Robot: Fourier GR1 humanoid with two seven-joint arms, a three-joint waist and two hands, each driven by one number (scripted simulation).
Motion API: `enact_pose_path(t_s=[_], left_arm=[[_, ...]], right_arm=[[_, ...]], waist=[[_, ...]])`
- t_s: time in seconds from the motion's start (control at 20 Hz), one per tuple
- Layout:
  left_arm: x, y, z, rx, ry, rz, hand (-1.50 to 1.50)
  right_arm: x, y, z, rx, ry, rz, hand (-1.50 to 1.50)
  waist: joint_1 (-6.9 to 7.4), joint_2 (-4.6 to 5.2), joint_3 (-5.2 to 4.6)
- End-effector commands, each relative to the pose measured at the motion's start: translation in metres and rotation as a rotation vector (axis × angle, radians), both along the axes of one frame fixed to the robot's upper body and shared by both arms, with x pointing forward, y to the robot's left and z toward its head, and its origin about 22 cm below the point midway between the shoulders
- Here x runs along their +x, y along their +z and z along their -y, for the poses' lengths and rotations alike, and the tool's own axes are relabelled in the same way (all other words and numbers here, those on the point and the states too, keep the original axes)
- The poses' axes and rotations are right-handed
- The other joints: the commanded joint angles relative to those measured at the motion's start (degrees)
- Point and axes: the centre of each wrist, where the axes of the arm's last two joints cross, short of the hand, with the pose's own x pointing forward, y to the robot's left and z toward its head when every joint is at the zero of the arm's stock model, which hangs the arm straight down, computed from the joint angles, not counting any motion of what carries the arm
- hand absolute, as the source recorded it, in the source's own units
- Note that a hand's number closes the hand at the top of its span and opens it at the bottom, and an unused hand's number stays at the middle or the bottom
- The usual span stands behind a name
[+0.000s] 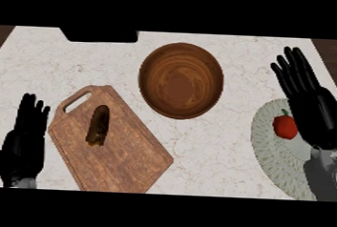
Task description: Pick the eggplant from the placemat and place it in the bowl
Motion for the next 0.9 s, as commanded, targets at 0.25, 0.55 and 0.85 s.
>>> enact_pose_path(t_s=[0.25,0.55,0.85], left_arm=[[0.035,0.069,-0.019,0.262,-0.175,0.245,0.0],[0.055,0.077,-0.024,0.239,-0.259,0.217,0.0],[0.072,0.071,-0.034,0.245,-0.261,0.206,0.0]], right_arm=[[0.04,-0.04,0.07,0.436,-0.3,-0.523,-1.5],[0.056,-0.02,0.126,-0.195,-0.795,-0.696,-1.5],[0.091,0.056,0.15,-0.404,-0.703,-0.829,-1.5]], waist=[[3.92,1.89,0.09],[4.81,1.28,-0.43],[3.87,0.65,-0.3]])
